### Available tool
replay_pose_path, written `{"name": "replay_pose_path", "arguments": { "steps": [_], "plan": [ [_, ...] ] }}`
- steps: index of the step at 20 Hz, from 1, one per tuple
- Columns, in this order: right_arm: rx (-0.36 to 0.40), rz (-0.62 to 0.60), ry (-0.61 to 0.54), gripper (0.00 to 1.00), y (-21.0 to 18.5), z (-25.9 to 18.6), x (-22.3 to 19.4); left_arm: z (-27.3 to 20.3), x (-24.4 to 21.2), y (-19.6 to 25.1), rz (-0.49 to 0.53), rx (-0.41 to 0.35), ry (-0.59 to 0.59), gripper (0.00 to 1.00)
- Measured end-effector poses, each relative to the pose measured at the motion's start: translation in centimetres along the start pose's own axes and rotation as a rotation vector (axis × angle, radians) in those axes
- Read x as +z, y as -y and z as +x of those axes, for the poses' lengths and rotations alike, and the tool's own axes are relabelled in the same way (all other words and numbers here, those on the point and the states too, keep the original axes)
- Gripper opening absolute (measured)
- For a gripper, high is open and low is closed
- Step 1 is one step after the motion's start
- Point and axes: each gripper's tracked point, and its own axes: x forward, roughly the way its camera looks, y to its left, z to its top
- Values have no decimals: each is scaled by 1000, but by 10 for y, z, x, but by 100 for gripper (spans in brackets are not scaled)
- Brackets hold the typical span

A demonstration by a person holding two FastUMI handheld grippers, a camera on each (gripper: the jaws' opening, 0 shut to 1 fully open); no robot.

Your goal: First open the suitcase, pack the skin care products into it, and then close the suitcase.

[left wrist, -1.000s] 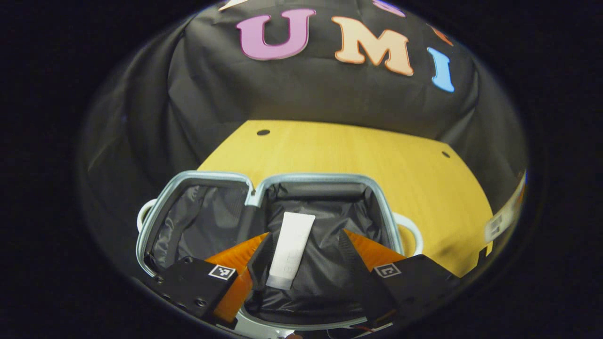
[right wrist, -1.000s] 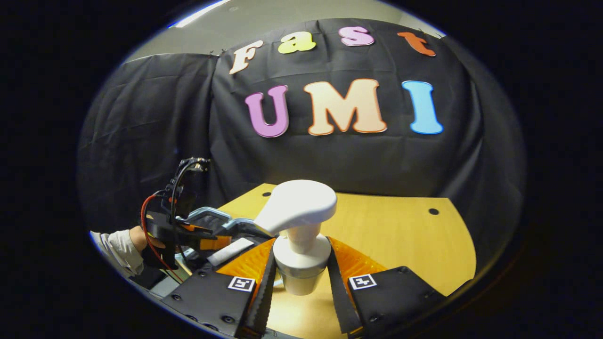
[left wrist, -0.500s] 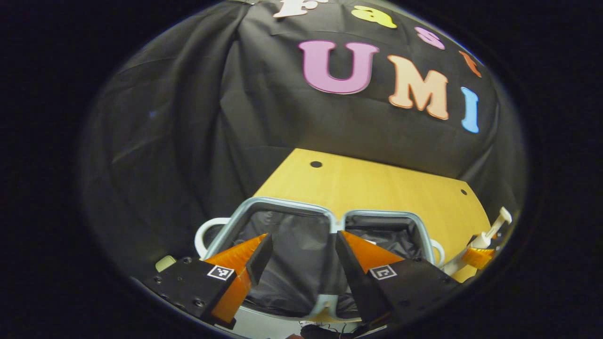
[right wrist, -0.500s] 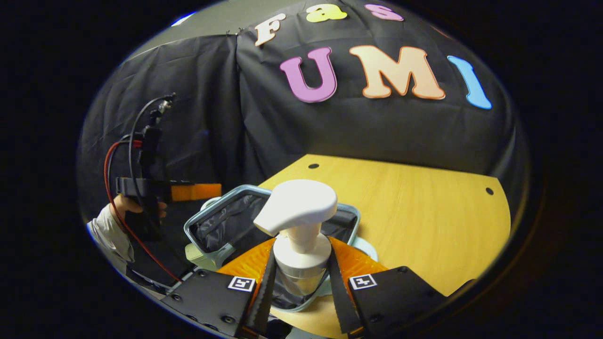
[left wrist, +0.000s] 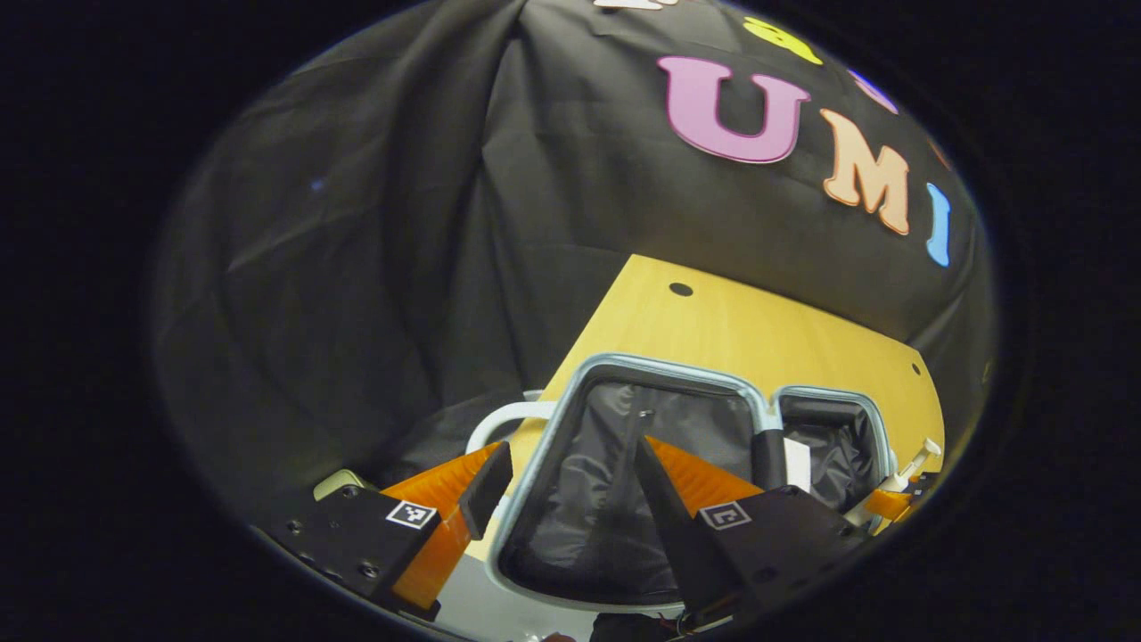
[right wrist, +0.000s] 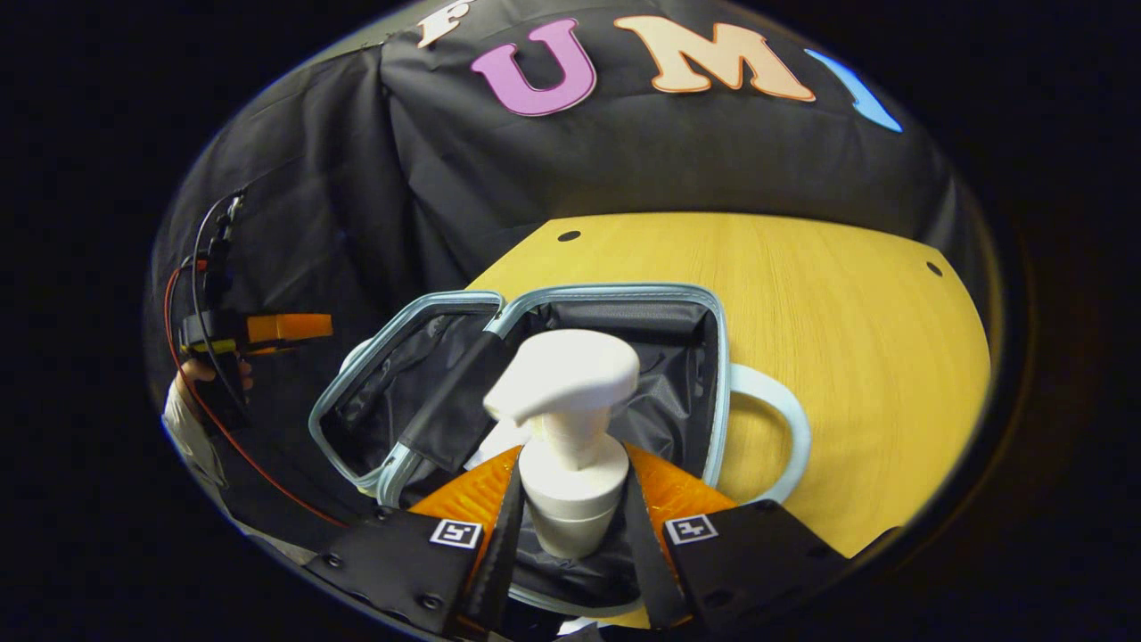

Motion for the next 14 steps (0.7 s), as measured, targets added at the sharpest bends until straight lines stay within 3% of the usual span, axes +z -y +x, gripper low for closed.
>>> {"name": "replay_pose_path", "arguments": {
  "steps": [4, 5, 6, 7, 8, 14],
  "plan": [
    [-44, 17, 40, 65, 7, 3, 19, 12, -5, -33, -10, 32, -22, 91],
    [-51, 22, 58, 87, 8, 1, 27, 18, -5, -41, -10, 41, -30, 91],
    [-63, 22, 75, 88, 11, -1, 32, 23, -4, -45, -15, 48, -39, 91],
    [-77, 25, 83, 97, 14, -3, 37, 31, -6, -51, -22, 50, -54, 91],
    [-85, 31, 92, 92, 15, -2, 39, 38, -10, -55, -29, 53, -74, 91],
    [-134, 59, 103, 98, 23, -7, 46, 81, -43, -82, -15, 77, -209, 91]
  ]
}}
